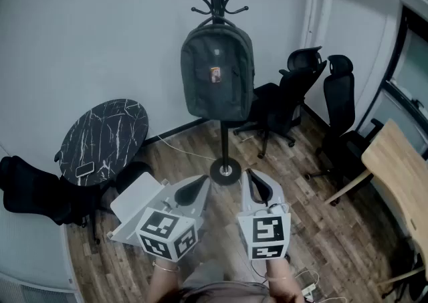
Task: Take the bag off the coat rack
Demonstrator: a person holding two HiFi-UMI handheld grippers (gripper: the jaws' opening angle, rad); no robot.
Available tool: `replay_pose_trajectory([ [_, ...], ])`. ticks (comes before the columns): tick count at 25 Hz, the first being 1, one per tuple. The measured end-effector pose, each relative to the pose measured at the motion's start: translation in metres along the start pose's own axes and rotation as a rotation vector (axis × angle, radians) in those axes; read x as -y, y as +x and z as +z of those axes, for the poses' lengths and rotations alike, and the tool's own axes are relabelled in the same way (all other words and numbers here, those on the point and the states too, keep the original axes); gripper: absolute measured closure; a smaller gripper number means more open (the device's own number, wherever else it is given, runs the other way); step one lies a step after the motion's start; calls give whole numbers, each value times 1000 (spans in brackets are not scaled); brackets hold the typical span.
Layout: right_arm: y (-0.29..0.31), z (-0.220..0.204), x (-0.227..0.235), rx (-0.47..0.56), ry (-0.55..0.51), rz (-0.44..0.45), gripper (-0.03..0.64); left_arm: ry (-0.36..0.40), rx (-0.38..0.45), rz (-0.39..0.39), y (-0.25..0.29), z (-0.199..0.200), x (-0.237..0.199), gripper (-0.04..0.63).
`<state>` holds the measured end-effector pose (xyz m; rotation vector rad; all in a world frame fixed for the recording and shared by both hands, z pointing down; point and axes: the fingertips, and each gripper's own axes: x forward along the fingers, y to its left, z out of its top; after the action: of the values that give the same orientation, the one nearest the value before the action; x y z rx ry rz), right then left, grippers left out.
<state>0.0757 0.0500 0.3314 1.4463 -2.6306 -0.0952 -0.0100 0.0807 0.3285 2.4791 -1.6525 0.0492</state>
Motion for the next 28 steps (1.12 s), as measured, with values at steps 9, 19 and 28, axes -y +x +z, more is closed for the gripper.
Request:
replay_pose_trajectory([
  [9, 23, 3, -15, 26, 2, -29, 617, 4, -27, -33, 5, -5, -28, 586],
  [19, 54, 9, -35, 47, 59, -8, 615, 14, -24, -73, 16, 0, -65, 586],
  [28, 86, 9, -47, 37, 64, -38, 615, 43, -31, -112, 28, 3, -98, 586],
])
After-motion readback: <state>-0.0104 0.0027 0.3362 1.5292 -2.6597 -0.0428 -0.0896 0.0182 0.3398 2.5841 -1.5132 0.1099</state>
